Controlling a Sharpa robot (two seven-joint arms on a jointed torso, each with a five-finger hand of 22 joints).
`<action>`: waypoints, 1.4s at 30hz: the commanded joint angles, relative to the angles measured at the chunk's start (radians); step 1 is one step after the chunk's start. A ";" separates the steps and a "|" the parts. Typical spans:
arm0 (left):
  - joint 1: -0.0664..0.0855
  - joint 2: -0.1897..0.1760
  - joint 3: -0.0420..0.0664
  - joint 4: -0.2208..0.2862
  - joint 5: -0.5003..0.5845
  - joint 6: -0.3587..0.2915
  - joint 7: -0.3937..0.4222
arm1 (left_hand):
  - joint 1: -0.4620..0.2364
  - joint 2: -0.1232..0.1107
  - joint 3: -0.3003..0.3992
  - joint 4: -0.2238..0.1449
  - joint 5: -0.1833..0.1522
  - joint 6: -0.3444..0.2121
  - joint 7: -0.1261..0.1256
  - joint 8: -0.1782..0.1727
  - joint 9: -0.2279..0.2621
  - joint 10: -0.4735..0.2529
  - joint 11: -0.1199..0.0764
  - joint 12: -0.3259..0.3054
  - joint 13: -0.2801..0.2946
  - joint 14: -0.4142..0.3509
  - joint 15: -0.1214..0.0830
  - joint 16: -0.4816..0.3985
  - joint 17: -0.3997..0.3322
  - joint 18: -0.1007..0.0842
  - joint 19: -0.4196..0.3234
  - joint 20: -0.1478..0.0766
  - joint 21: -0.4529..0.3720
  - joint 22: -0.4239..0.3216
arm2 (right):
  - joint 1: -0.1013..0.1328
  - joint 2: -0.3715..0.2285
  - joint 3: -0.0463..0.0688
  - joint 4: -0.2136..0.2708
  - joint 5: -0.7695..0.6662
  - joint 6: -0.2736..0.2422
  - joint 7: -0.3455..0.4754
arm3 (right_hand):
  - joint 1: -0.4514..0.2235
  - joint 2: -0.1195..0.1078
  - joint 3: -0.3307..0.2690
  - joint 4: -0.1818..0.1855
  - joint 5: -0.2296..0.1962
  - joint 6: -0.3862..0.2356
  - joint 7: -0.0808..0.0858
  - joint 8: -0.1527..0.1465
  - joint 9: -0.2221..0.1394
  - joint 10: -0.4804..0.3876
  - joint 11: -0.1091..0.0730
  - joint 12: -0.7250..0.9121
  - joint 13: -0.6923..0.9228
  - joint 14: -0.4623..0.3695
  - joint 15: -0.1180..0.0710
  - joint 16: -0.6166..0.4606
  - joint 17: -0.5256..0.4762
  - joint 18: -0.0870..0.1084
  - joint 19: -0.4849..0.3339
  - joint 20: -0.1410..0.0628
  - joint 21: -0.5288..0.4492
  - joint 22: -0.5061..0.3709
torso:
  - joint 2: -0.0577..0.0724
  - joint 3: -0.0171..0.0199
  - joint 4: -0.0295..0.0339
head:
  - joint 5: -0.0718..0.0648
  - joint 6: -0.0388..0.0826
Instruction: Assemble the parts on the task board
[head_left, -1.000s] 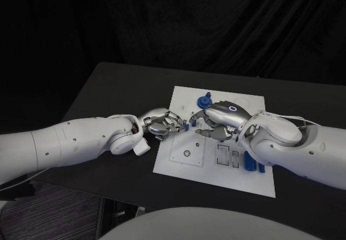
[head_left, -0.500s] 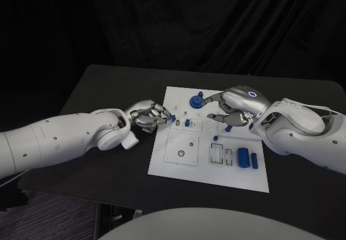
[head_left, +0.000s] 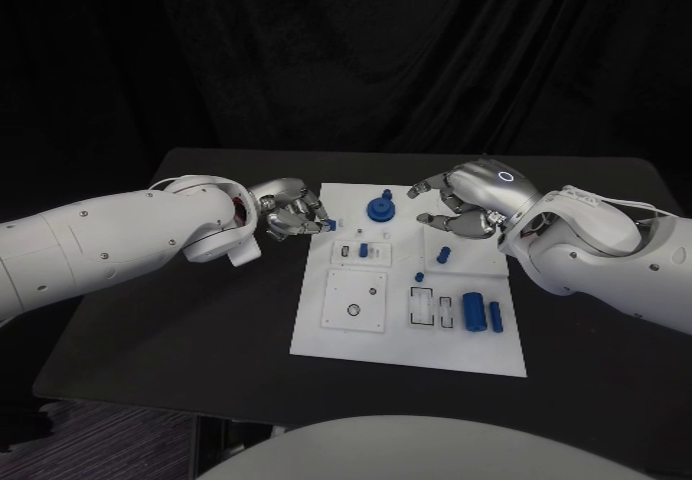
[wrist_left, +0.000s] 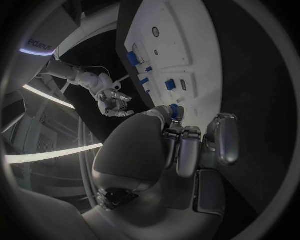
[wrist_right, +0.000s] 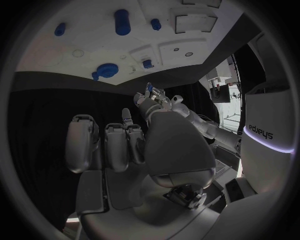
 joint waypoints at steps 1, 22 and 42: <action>0.012 0.012 0.000 0.004 -0.110 0.087 -0.156 | -0.008 0.001 0.009 0.000 -0.004 0.082 -0.075 -0.005 0.000 0.125 -0.025 -0.005 0.262 0.104 -0.009 0.003 0.263 0.002 0.003 -0.002 0.000 0.180 | 0.002 0.006 0.001 -0.014 -0.003 -0.021 -0.012 | -0.004 -0.001 0.001 0.007 0.004 0.008 0.001 0.006 -0.002 0.005 -0.002 0.002 0.137 0.057 -0.004 0.002 0.081 -0.001 0.013 -0.001 0.002 0.193 | -0.021 0.0142 -0.0133 | 0.008 0.000; 0.074 0.156 0.000 -0.030 -0.127 0.337 -0.440 | -0.112 -0.015 0.101 -0.074 0.001 0.127 -0.087 -0.023 0.035 0.125 -0.038 -0.004 0.262 0.104 -0.022 0.003 0.263 0.000 0.021 -0.015 0.005 0.182 | 0.000 -0.003 0.001 -0.027 -0.003 0.005 -0.029 | 0.003 0.008 0.008 0.015 0.032 0.019 0.003 0.011 -0.010 0.005 -0.001 0.002 0.137 0.056 -0.003 0.000 0.077 0.000 0.012 -0.001 -0.002 0.192 | -0.061 0.0458 -0.0424 | 0.026 0.000; 0.075 0.201 0.000 -0.069 0.070 0.256 -0.635 | -0.353 -0.025 0.281 -0.271 0.059 0.185 -0.107 -0.055 0.137 0.125 -0.061 -0.004 0.262 0.104 -0.048 0.003 0.263 -0.011 0.073 -0.040 0.043 0.197 | -0.010 -0.012 0.001 -0.032 -0.003 0.039 -0.047 | 0.010 0.021 0.025 0.026 0.071 0.026 0.004 0.013 -0.022 -0.009 0.000 -0.011 0.122 0.054 -0.003 -0.004 0.071 0.001 0.009 0.000 -0.009 0.189 | -0.054 0.0514 -0.0486 | 0.038 0.000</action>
